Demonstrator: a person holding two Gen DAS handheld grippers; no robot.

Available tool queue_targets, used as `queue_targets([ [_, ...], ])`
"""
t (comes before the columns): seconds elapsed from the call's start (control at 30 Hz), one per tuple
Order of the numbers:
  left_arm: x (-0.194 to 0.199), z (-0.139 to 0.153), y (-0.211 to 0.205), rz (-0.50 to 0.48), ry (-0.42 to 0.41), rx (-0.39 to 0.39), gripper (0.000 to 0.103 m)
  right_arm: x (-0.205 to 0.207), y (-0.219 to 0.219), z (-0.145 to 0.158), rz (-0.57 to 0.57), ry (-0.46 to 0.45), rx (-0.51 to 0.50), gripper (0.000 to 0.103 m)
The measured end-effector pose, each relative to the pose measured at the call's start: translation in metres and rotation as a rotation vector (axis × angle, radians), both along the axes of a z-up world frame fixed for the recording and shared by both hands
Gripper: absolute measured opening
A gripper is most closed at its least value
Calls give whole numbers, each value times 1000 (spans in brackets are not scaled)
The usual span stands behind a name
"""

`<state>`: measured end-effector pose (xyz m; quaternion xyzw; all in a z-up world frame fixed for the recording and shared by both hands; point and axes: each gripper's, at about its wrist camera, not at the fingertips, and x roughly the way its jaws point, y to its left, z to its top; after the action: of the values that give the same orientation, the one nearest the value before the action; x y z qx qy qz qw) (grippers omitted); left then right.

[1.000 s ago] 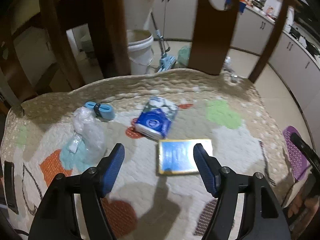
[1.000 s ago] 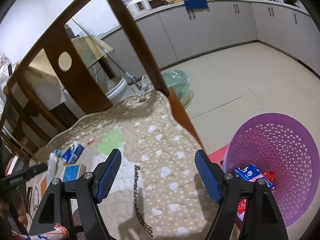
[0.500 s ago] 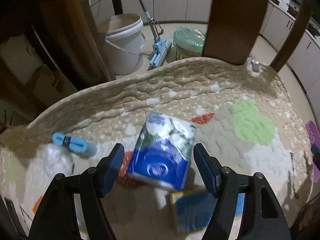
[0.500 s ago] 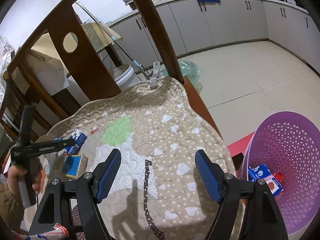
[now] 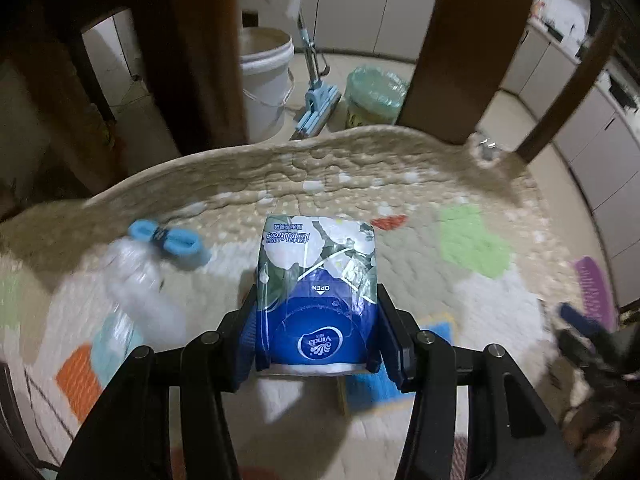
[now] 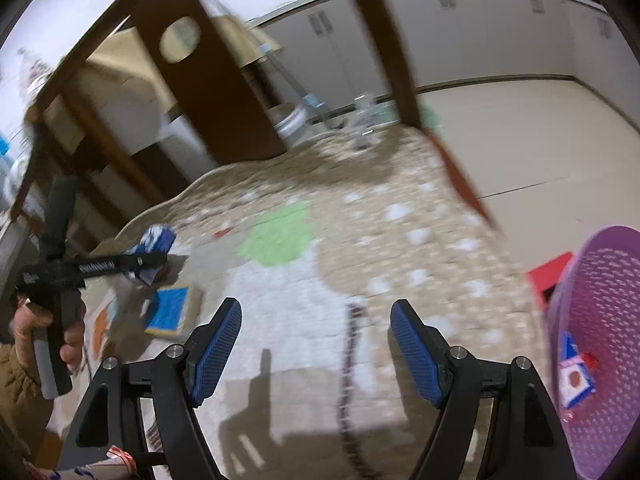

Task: Collect trash
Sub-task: 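Grasp the blue Vinda tissue pack with the left tool while the right grasps the blue card box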

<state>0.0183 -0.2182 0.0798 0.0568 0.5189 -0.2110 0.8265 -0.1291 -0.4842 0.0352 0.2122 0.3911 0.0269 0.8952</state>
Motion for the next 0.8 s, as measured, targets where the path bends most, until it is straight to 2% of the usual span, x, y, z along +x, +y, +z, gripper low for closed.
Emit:
queue_targets([
  [0.1, -29, 13, 22, 0, 7, -55, 51, 2, 19, -2, 91, -5, 29, 83],
  [0.2, -55, 7, 40, 12, 46, -71, 51, 1, 39, 4, 178, -29, 65, 84],
  [0.27, -71, -1, 49, 12, 62, -54, 51, 4, 58, 16, 243, -61, 47, 91],
  [0.37, -85, -20, 57, 24, 60, -15, 51, 20, 94, 31, 372, -92, -20, 96],
  [0.5, -96, -32, 73, 67, 64, -27, 51, 62, 150, 27, 563, -24, -216, 97],
  [0.6, -97, -37, 86, 87, 71, -31, 51, 80, 174, 18, 671, 15, -301, 97],
  [0.7, -95, -42, 96, 105, 83, -40, 51, 93, 191, 3, 731, 57, -391, 97],
  [0.8, -94, -43, 101, 108, 85, -67, 52, 104, 196, -14, 743, 97, -422, 97],
])
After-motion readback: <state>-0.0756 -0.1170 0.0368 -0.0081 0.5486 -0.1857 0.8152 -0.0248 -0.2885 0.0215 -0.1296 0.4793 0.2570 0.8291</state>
